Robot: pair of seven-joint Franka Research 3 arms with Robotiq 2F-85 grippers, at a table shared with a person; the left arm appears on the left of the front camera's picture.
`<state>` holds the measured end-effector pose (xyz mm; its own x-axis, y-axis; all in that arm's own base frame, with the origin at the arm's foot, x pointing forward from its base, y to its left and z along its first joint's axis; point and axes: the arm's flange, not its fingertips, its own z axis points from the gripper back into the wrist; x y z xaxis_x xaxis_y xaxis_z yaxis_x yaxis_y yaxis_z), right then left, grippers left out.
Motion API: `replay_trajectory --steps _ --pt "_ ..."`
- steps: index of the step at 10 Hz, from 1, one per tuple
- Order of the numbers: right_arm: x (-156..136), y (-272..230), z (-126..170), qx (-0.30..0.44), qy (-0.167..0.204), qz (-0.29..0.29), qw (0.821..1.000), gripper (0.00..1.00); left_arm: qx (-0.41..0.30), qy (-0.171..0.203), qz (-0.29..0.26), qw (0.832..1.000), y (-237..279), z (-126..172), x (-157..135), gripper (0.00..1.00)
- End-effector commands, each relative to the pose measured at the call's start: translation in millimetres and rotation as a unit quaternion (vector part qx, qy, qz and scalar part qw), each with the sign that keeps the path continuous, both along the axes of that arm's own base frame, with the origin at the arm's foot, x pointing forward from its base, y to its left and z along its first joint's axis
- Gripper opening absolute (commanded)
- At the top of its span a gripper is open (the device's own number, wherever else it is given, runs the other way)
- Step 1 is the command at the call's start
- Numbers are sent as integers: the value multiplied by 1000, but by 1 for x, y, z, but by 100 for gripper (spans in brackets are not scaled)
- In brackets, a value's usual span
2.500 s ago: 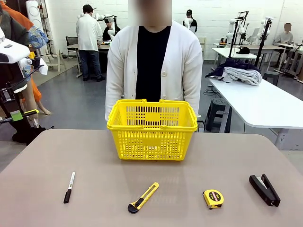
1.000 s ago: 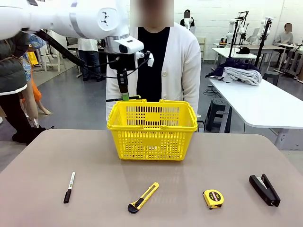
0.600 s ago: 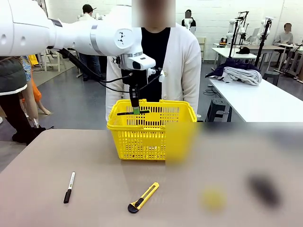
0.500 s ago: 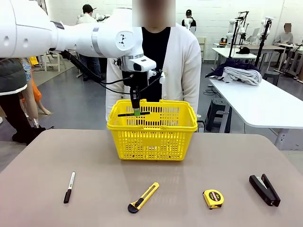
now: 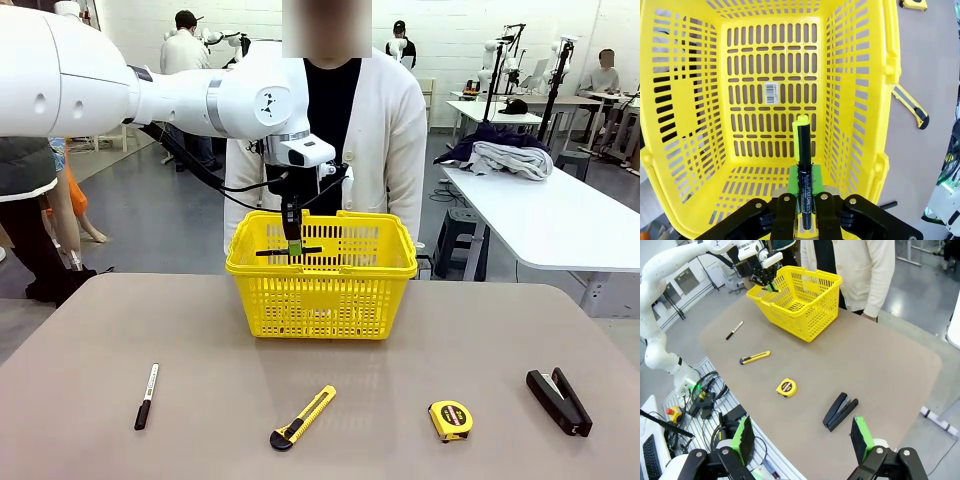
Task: Place the items the person wants into the basket.
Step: Pick up the item the person points to and place it in the Market Basket.
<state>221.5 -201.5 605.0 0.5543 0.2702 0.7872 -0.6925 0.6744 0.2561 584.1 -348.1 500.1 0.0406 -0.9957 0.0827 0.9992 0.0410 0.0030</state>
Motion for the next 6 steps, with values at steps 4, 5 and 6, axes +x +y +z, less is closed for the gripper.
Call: replay_trajectory --steps 4,5,6 --pt "2 -1 2 11 -10 9 1000 100 -5 -2 1 1000 0 6 -2 11" --pt "2 -1 2 11 -10 9 1000 100 -5 -2 1 1000 0 6 -2 11" --pt "2 -1 2 11 -10 9 1000 100 -5 -2 1 1000 0 6 -2 11"
